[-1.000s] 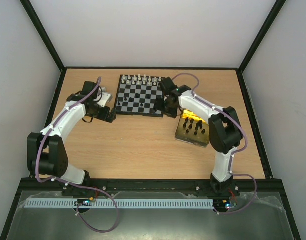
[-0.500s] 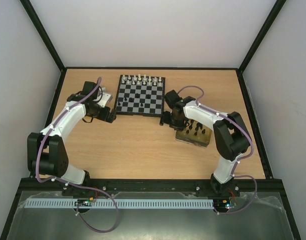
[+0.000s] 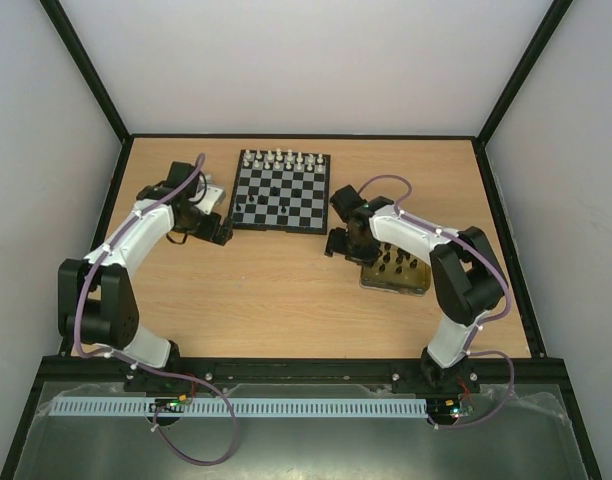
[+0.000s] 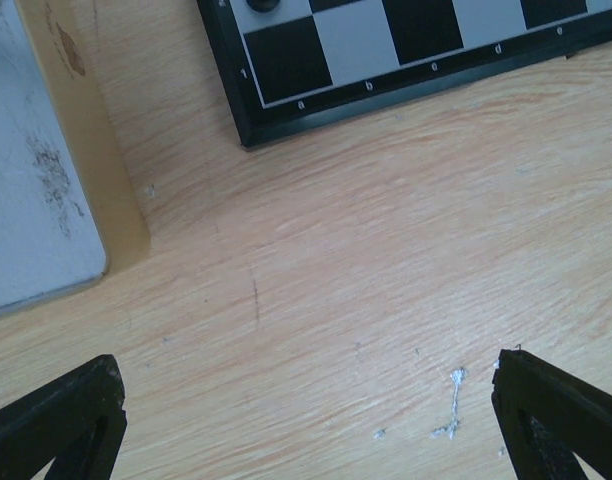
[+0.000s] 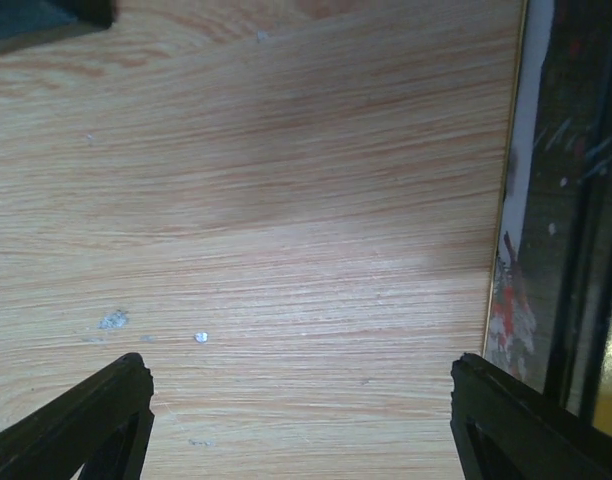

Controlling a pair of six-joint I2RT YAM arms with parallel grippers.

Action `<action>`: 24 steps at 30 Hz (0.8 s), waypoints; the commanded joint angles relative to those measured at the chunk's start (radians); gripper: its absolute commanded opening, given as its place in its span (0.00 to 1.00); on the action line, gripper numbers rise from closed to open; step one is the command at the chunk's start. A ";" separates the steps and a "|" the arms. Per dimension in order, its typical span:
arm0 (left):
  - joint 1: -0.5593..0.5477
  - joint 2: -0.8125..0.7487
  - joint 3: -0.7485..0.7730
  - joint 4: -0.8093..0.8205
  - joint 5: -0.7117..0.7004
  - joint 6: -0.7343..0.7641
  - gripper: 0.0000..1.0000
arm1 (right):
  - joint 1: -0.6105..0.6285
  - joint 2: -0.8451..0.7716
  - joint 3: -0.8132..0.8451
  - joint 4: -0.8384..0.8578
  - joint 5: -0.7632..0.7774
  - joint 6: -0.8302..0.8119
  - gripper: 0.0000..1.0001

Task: Set up the chess pieces on the board
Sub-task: Move the chessboard to the center of the board.

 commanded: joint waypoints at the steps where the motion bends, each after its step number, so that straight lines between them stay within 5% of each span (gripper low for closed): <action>1: -0.006 0.041 0.072 -0.014 -0.034 -0.007 0.99 | -0.002 -0.025 0.073 -0.031 0.049 -0.005 0.78; 5: -0.004 0.133 0.200 -0.030 -0.079 -0.026 0.97 | -0.008 0.077 0.248 -0.087 0.097 -0.031 0.79; 11: 0.004 0.316 0.436 -0.086 0.003 -0.043 0.61 | -0.043 0.244 0.477 -0.109 0.101 -0.026 0.77; 16: 0.037 0.471 0.589 -0.106 0.072 -0.063 0.44 | -0.096 0.303 0.543 -0.105 0.089 -0.020 0.75; 24: 0.063 0.654 0.713 -0.115 0.042 -0.061 0.37 | -0.155 0.391 0.659 -0.139 0.138 -0.054 0.68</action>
